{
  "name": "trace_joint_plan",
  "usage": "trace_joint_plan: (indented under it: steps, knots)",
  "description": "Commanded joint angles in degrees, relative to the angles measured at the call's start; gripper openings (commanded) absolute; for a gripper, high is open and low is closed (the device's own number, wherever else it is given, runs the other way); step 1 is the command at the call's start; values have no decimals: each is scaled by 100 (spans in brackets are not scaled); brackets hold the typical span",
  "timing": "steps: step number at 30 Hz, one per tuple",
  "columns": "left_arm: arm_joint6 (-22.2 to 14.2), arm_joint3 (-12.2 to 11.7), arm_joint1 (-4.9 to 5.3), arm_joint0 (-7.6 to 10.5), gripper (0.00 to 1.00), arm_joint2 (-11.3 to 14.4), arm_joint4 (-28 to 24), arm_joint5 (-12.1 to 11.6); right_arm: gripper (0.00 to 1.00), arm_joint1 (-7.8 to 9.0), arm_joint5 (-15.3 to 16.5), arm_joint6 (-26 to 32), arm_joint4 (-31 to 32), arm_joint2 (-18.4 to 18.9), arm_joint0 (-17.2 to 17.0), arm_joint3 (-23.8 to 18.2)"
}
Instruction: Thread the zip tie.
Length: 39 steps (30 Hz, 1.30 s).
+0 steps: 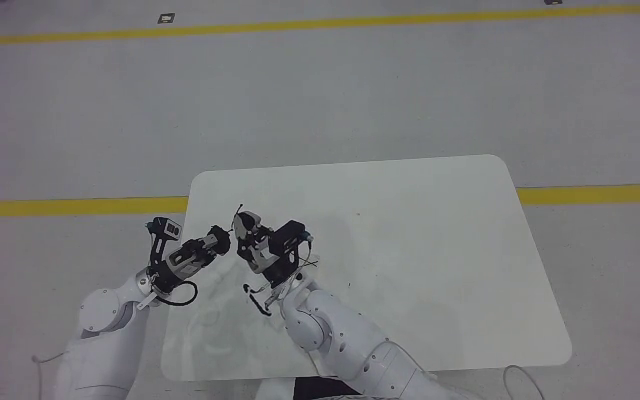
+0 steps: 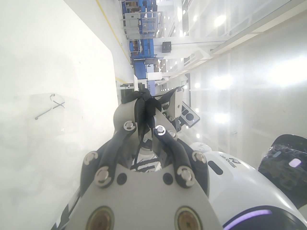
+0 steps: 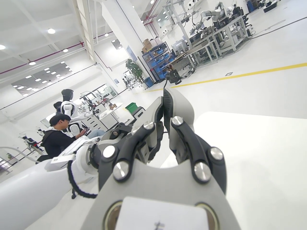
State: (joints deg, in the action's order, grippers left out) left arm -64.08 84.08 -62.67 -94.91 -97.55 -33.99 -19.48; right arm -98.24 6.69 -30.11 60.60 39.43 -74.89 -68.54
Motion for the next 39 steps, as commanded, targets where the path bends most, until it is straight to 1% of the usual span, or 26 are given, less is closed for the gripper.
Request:
trace_joint_plan:
  steps: [1, 15, 39]
  knots:
    - [0, 0, 0, 0, 0, 0, 0, 0, 0, -3, -39, -9, 26, 14, 3, 10]
    - [0, 0, 0, 0, 0, 0, 0, 0, 0, -14, -57, 50, 41, 5, 20, 67]
    - [0, 0, 0, 0, 0, 0, 0, 0, 0, -51, -319, 98, 382, -5, 92, 243]
